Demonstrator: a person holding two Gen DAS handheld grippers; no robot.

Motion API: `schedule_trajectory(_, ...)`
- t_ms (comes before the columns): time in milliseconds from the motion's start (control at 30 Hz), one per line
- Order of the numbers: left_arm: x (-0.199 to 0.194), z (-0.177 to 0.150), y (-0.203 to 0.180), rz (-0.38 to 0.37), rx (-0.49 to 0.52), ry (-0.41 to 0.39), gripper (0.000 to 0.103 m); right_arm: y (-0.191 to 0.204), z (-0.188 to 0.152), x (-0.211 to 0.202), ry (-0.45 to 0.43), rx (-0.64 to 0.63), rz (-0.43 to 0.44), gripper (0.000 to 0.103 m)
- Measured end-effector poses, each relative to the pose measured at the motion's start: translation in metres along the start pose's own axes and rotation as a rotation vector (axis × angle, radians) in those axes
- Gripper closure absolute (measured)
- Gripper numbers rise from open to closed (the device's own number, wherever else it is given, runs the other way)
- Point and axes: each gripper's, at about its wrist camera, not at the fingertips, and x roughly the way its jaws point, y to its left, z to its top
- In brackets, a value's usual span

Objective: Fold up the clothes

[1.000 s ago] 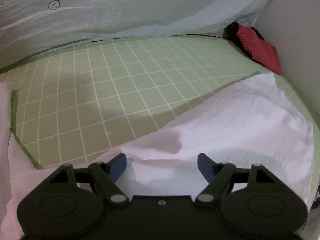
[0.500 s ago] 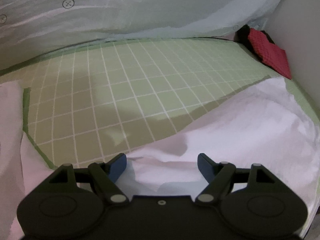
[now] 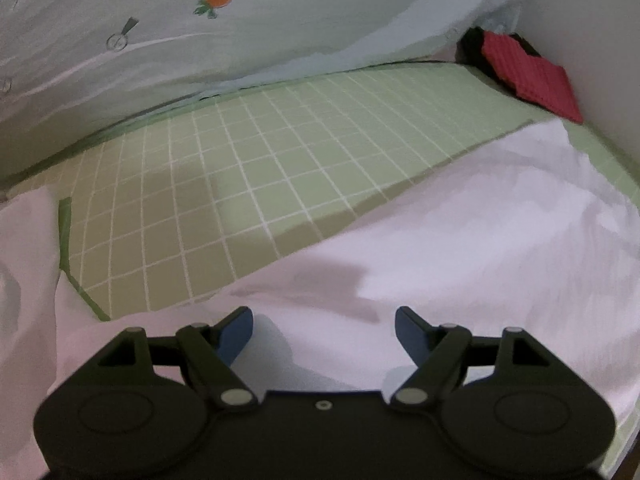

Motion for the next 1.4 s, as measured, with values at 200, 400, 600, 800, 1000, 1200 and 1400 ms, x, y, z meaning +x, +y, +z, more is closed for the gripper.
schedule_trajectory(200, 0.012, -0.038, -0.015, 0.011, -0.024, 0.055, 0.036, -0.033, -0.006, -0.010, -0.006, -0.006, 0.032, 0.024)
schedule_trajectory(400, -0.014, -0.062, -0.018, 0.073, -0.019, -0.038, 0.093, -0.059, -0.019, -0.010, 0.023, -0.002, 0.036, 0.024)
schedule_trajectory(600, -0.059, -0.094, 0.015, 0.228, -0.111, -0.095, 0.092, -0.076, -0.031, -0.007, 0.051, -0.022, 0.039, 0.024)
schedule_trajectory(800, -0.059, -0.105, 0.011, 0.319, -0.140, -0.038, 0.078, -0.091, -0.030, -0.007, 0.065, -0.062, 0.044, 0.024)
schedule_trajectory(1000, -0.075, -0.067, -0.042, 0.305, -0.040, -0.144, 0.036, -0.118, -0.013, -0.008, 0.046, -0.062, 0.001, 0.023)
schedule_trajectory(1200, -0.042, -0.014, -0.104, 0.250, 0.090, -0.236, 0.016, -0.148, 0.017, 0.015, 0.030, 0.022, -0.054, 0.023)
schedule_trajectory(1400, 0.035, 0.033, -0.147, 0.268, 0.135, -0.176, 0.016, -0.161, 0.060, 0.058, 0.044, 0.110, -0.099, 0.022)
